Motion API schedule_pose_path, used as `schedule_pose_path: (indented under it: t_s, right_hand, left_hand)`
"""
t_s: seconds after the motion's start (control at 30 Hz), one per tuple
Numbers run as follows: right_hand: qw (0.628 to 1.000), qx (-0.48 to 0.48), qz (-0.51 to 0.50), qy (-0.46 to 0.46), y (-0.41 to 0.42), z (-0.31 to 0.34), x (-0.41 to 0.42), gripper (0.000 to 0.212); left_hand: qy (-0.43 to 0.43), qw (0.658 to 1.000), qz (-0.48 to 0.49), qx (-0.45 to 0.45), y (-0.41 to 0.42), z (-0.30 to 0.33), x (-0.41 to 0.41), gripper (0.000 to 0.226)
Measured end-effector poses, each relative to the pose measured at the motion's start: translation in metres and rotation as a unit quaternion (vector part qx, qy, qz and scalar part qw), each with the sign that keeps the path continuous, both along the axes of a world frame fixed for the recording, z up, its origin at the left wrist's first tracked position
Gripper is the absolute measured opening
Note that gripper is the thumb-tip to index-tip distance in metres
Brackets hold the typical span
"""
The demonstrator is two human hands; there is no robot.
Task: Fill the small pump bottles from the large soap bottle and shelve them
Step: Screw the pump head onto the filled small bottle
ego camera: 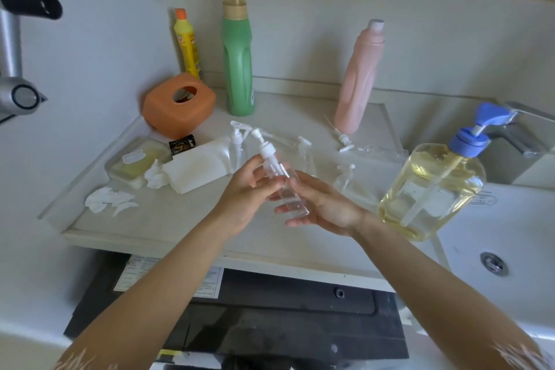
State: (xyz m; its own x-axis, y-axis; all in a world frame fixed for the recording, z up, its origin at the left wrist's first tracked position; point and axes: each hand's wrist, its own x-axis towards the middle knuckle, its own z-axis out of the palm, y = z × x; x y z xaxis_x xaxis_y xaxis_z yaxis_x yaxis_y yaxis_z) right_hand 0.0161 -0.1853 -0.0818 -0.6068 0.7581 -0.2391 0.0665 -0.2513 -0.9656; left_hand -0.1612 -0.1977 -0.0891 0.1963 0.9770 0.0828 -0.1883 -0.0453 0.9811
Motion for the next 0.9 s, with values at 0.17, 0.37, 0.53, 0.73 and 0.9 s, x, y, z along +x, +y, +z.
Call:
schedule_pose_path:
  t_s: [0.17,0.37,0.53,0.73,0.9]
  right_hand:
    - [0.995,-0.085,0.006,0.052,-0.003,-0.004,0.022,0.064]
    - [0.989,-0.141,0.012,0.037,-0.008,-0.007,0.034,0.065]
    - [0.992,-0.027,-0.12,0.013,-0.011,-0.017,0.03,0.046]
    - [0.978,-0.107,-0.172,0.058,-0.006,-0.022,0.028,0.03]
    - [0.977,-0.135,-0.139,0.093,-0.008,-0.024,0.023,0.042]
  left_hand:
    - [-0.067,0.997,0.009,-0.048,0.008,0.013,0.009,0.029]
    - [-0.186,0.973,0.082,-0.105,0.013,0.01,0.03,0.008]
    - [-0.172,0.965,0.175,-0.096,0.017,0.002,0.035,0.017]
    - [-0.208,0.954,0.178,-0.121,0.017,-0.002,0.026,0.031]
    - [-0.202,0.954,0.185,-0.125,0.015,-0.002,0.022,0.02]
